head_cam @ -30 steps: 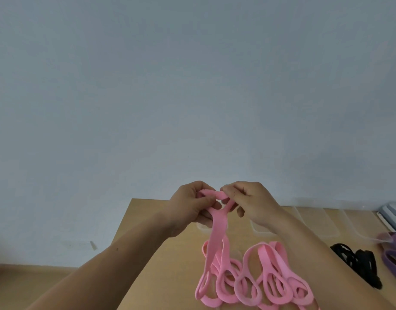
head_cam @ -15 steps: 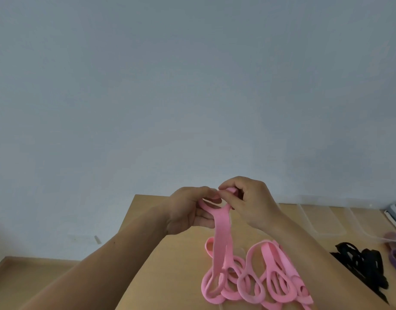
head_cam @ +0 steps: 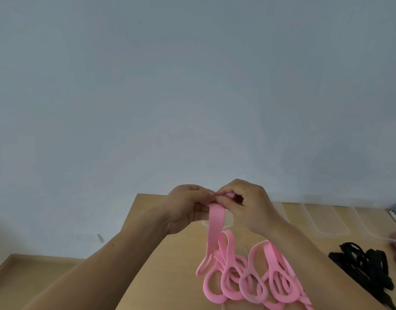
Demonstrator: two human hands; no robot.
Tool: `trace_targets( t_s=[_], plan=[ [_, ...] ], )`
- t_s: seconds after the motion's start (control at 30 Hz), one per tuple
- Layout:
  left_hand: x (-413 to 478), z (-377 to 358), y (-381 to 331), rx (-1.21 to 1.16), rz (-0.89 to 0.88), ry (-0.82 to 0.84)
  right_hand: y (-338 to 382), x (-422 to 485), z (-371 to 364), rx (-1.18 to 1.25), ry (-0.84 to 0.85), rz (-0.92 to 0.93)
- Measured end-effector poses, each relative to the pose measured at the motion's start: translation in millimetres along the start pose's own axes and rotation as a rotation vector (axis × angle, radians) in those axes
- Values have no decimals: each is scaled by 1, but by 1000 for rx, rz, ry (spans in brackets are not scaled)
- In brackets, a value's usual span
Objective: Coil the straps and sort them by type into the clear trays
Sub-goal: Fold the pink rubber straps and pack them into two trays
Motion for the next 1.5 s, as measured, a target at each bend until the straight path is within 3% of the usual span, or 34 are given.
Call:
trace_targets(
  t_s=[0.13,0.23,0.43,0.9,1.13,1.27,1.5],
  plan=[
    [2,4,-1,84,-142,-81,-3,0,4,316,34,-259],
    [3,4,0,240,-256,-117,-3,1,6,376,59,-346],
    [0,2,4,322,-323,-145,0,0,6,379,76,-367],
    [-10,-2,1,252,-86,138,5,-5,4,256,-10,-183],
    [-8,-3,1,65,-11,139,3,-4,-1,55,-57,-8],
    [-8,-4,-1,60,-36,55,0,-4,-4,123,-27,-69],
    [-11,0,0,79,-149,7,0,-7,1,492,96,-269]
  ],
)
Point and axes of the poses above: each hand's wrist, its own x-axis towards the middle knuckle, its own z-axis out of the back of the hand, y = z × x, the point moved 2 cm from there along x, towards the middle knuckle, and after that the axes turned 1 degree about x, right-handed, at the moved point
